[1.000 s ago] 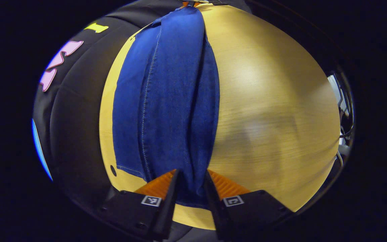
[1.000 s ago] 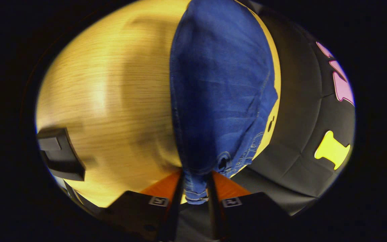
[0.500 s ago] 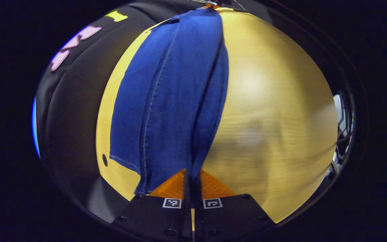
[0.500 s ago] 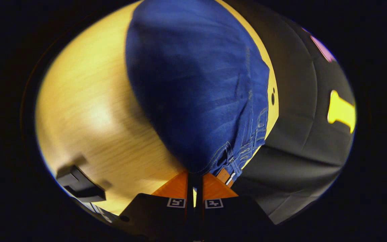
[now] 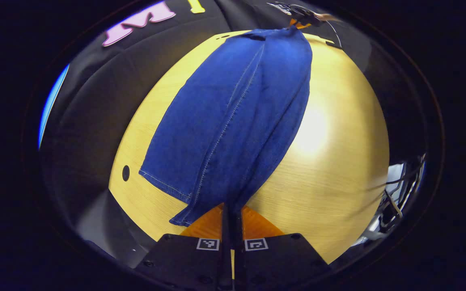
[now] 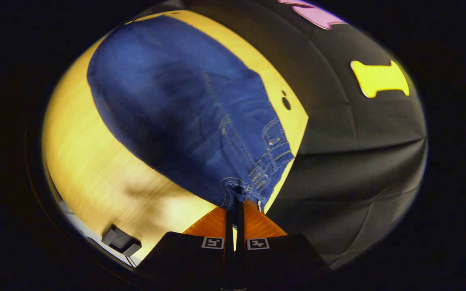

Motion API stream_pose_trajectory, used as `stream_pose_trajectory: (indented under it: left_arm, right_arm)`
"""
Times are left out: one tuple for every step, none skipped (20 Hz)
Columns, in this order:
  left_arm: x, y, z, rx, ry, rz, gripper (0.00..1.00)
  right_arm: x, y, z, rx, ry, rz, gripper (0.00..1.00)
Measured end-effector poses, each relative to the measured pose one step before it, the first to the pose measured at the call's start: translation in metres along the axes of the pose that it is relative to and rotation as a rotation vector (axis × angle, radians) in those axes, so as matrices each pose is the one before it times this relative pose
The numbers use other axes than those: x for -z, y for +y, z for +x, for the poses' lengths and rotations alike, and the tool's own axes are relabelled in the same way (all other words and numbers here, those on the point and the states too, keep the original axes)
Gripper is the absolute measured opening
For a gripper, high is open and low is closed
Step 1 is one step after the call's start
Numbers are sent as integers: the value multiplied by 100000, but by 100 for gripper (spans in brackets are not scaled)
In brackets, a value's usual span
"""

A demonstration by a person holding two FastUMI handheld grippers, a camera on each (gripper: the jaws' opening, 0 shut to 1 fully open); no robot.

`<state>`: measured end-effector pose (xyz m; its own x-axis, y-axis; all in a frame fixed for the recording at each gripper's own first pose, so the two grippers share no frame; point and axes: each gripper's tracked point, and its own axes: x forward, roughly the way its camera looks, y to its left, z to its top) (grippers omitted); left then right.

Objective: Grasp the waist and the cuffs of the jeans and fold them to make the two legs overlap; first hold the waist and fold one-third of the jeans toward the cuffs, then hold the cuffs and fold the remaining one-third in the same direction to finish folding.

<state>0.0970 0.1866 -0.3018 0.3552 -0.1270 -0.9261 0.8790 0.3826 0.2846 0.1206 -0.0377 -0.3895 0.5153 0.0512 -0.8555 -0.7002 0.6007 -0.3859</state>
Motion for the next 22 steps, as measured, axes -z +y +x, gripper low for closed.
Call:
stream_pose_trajectory:
  left_arm:
    - [-332, 537, -356, 664, -1234, -1835, 8]
    - [-395, 851, -462, 141, -1435, -1651, 8]
    - [-447, 570, -440, 215, -1100, -1316, 8]
    - [-769, 1065, -448, -48, -2245, -2084, 8]
    - [-883, 1016, -407, 2, -1726, -1781, 8]
    - [-667, 958, -379, -274, -1440, -1751, 8]
    - [-573, 1388, -61, -651, -968, -2417, 8]
    - [-654, 1418, 241, -1072, -170, -2793, 8]
    - [-815, 1378, 415, -1444, -320, -2556, 11]
    - [-499, 1139, 476, -944, 585, -1654, 8]
    - [-225, 901, 627, -572, 1219, -344, 8]
    - [-501, 848, 857, -506, 1346, -253, 8]
    - [-216, 591, 1027, -280, 2336, 409, 8]
    - [-93, 290, 633, 145, 2589, 1480, 9]
    - [-181, 302, 955, 839, 1352, 321, 10]
    - [515, -135, 1265, 3114, 3337, -555, 11]
    - [311, -65, 786, 2041, 2578, -274, 12]
    - [270, 105, 485, 1919, 1979, 550, 14]
    - [-31, 69, 321, 1407, 586, 1158, 14]
    - [-24, 370, 218, 142, 128, 953, 14]
    - [9, 151, 299, 1684, 109, -1076, 14]
    - [257, -455, 70, 3325, 548, -2246, 17]
  right_arm:
    - [-676, -1368, -532, 154, -1285, 2807, 6]
    - [-816, -1271, -280, -55, -1657, 3528, 6]
    - [-1011, -1279, -381, 137, -1959, 3662, 5]
    - [-1305, -1205, -250, 830, -2059, 4046, 6]
    - [-1435, -1187, 97, 1079, -2297, 3112, 6]
    - [-1514, -714, 350, 1148, -1839, 2007, 6]
    - [-1169, -790, 853, 1032, -1123, 559, 6]
    - [-1329, -791, 881, 995, -759, -66, 5]
    - [-1256, -456, 1126, 907, -97, -212, 5]
    - [-853, -237, 1325, 302, 628, -133, 5]
    - [-578, -130, 1635, -114, 888, 252, 5]
    - [-546, -76, 1659, 95, 1752, 886, 5]
    - [-364, -270, 1789, 841, 1744, 2143, 5]
    - [-233, 268, 1808, -375, 2149, 2617, 5]
    - [112, 720, 1833, -669, 2815, 2763, 5]
    - [423, 768, 1807, -897, 4386, 1891, 5]
    - [592, 763, 1766, -1420, 4810, 915, 5]
    - [360, 660, 1810, -943, 3446, -354, 5]
    - [-44, 317, 574, 299, 1423, -919, 5]
    - [-595, 25, 732, 1823, -826, -1792, 5]
    - [-633, -71, 636, 1011, -1429, -1335, 5]
    - [-421, 123, 271, 292, 29, -903, 6]
